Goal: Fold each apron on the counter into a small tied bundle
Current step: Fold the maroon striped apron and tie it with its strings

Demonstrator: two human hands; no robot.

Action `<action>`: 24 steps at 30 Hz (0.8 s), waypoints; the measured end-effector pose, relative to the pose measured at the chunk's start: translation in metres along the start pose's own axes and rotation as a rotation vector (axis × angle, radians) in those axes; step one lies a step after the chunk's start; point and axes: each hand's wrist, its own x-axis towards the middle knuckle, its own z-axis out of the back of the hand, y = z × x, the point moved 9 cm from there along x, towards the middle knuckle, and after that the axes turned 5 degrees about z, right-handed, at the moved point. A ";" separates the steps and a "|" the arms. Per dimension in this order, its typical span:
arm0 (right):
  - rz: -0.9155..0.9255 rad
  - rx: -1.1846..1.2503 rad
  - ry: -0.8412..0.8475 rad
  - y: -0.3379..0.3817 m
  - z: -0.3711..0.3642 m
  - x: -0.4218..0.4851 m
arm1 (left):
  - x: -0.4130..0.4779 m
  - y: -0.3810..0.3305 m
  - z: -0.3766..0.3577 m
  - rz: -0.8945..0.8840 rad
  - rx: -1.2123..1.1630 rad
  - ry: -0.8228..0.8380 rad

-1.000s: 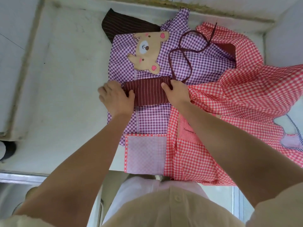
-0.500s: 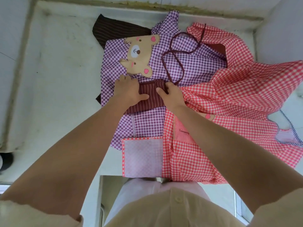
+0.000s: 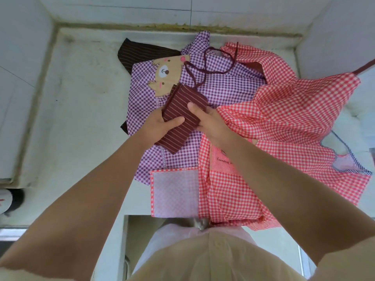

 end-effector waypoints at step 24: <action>0.005 -0.203 0.107 -0.016 0.056 -0.149 | -0.142 0.038 -0.119 -0.021 -0.182 0.233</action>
